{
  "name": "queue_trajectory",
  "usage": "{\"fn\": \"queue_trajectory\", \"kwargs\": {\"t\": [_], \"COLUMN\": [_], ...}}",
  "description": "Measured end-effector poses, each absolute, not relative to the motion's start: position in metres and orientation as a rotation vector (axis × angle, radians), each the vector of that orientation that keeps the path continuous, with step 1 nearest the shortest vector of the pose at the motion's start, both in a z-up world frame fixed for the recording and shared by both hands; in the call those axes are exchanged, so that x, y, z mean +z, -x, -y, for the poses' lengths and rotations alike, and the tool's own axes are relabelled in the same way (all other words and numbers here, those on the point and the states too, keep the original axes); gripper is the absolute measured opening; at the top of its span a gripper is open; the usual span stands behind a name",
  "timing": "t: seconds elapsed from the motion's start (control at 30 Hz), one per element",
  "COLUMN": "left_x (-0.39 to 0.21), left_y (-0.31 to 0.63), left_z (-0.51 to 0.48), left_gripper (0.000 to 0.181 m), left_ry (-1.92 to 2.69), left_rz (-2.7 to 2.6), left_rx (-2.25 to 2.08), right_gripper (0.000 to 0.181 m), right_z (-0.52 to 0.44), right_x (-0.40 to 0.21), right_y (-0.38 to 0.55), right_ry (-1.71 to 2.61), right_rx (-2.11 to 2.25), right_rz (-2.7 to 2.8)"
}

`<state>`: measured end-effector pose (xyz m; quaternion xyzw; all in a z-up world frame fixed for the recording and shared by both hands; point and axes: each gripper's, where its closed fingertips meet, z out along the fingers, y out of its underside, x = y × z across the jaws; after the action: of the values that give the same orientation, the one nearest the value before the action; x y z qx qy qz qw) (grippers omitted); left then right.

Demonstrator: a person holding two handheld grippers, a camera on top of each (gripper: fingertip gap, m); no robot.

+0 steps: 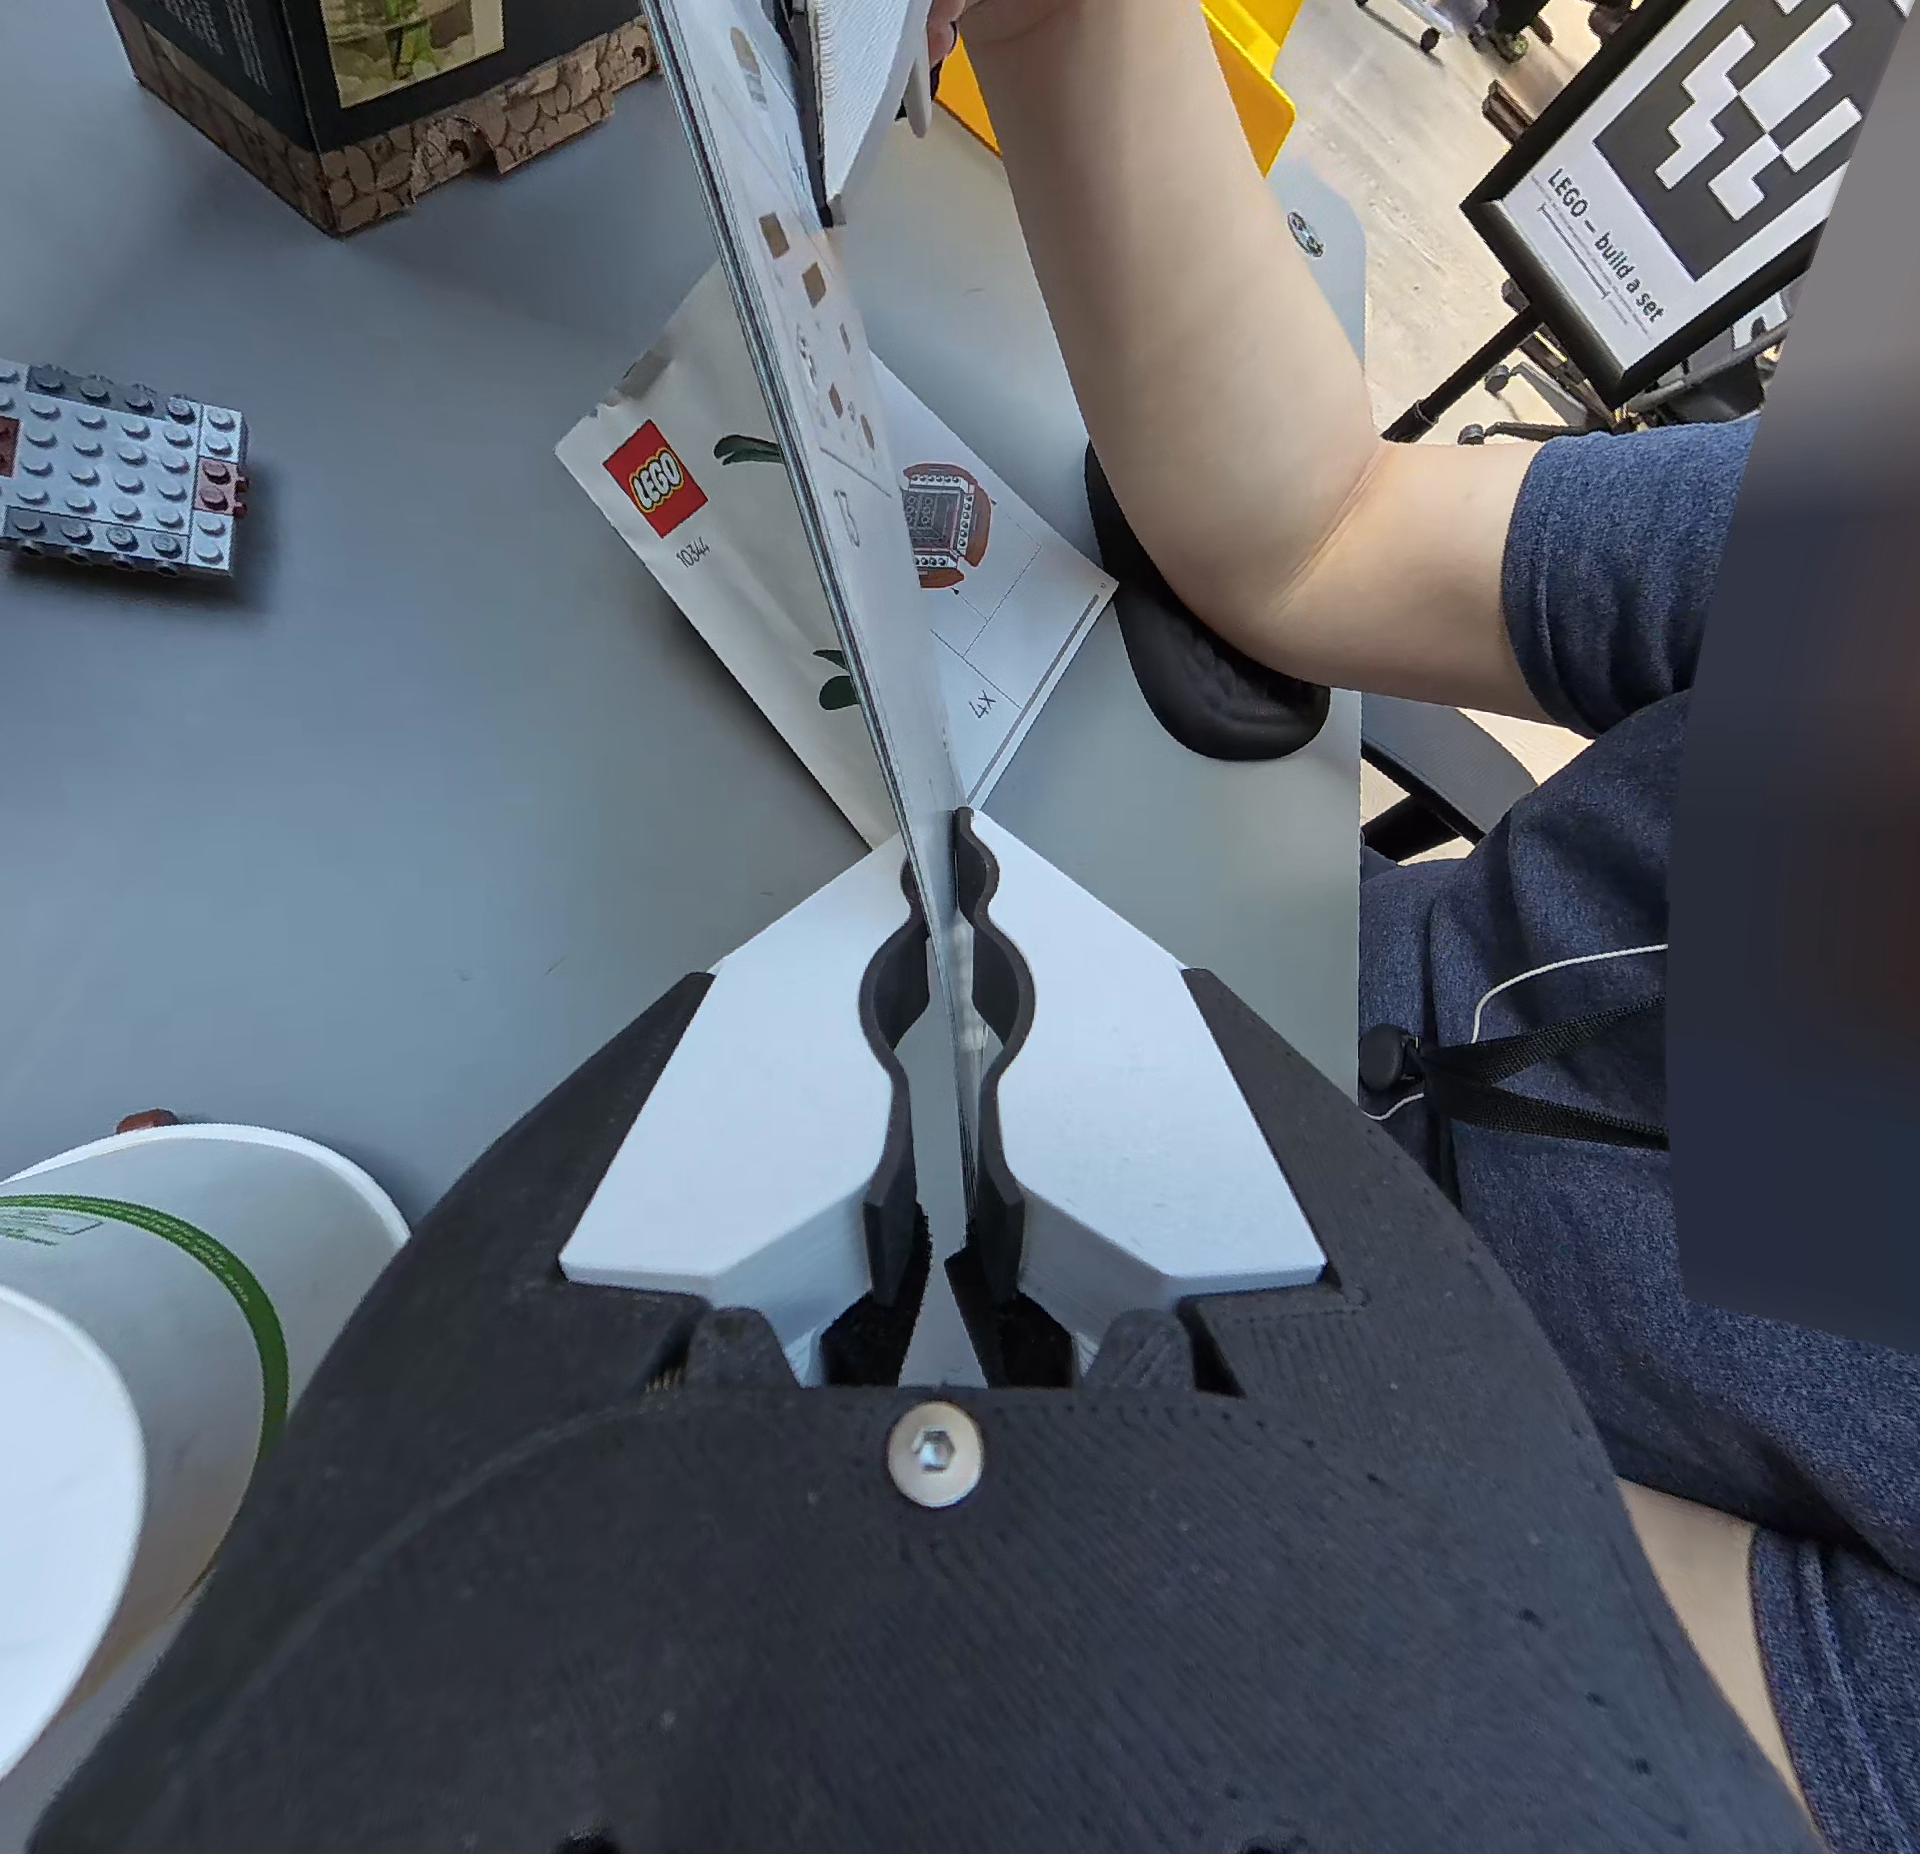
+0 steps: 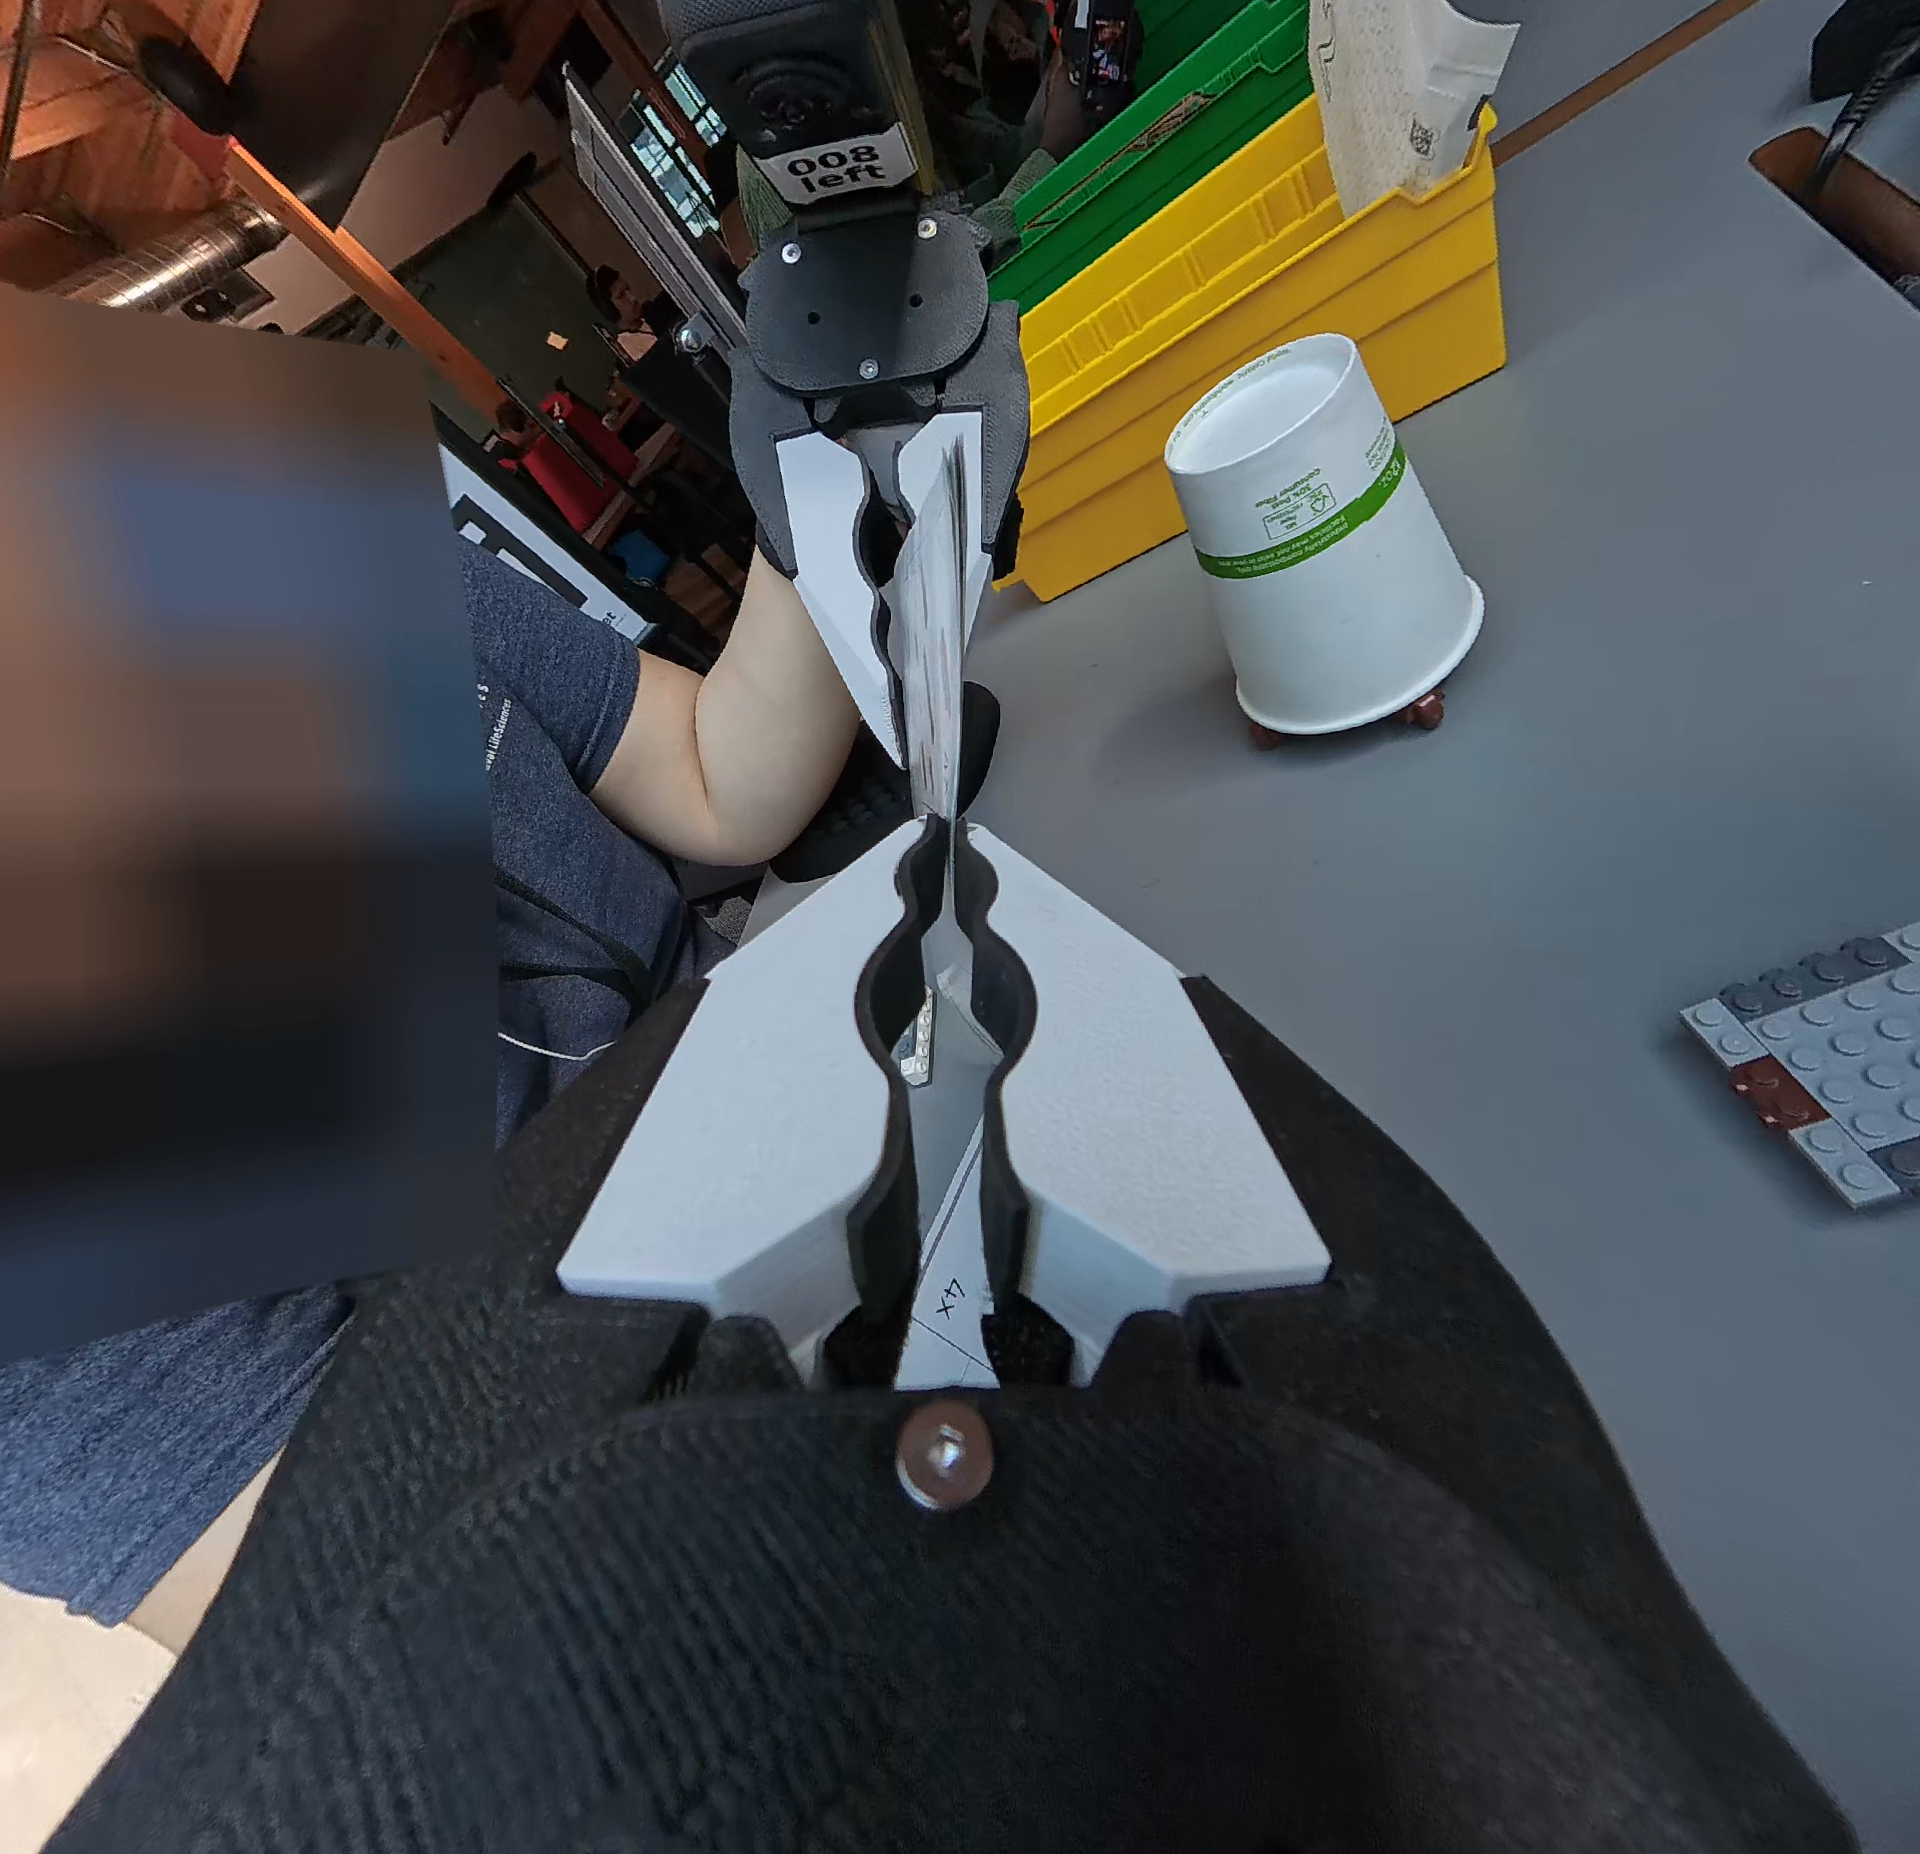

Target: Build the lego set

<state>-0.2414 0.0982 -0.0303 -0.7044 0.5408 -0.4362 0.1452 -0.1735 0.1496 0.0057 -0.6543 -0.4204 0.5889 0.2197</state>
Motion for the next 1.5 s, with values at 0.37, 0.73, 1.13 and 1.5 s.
{"fn": "queue_trajectory", "kwargs": {"t": [0.37, 0.73, 1.13, 1.5], "left_x": [-0.032, -0.038, -0.053, -0.059], "left_y": [0.238, 0.249, 0.264, 0.271], "left_z": [-0.102, -0.110, -0.123, -0.127], "left_gripper": [0.000, 0.000, 0.000, 0.000], "left_ry": [2.068, 2.110, 2.227, 2.320], "left_rz": [-1.505, -1.502, -1.450, -1.409], "left_rx": [-1.308, -1.181, -1.044, -0.969], "right_gripper": [0.000, 0.013, 0.028, 0.052], "right_z": [-0.152, -0.162, -0.178, -0.184], "right_x": [0.004, 0.005, 0.014, -0.016], "right_y": [0.174, 0.176, 0.152, 0.133], "right_ry": [1.808, 1.746, 1.748, 1.929], "right_rx": [1.593, 1.397, 0.934, 0.545], "right_rz": [1.166, 1.192, 1.191, 1.284]}}
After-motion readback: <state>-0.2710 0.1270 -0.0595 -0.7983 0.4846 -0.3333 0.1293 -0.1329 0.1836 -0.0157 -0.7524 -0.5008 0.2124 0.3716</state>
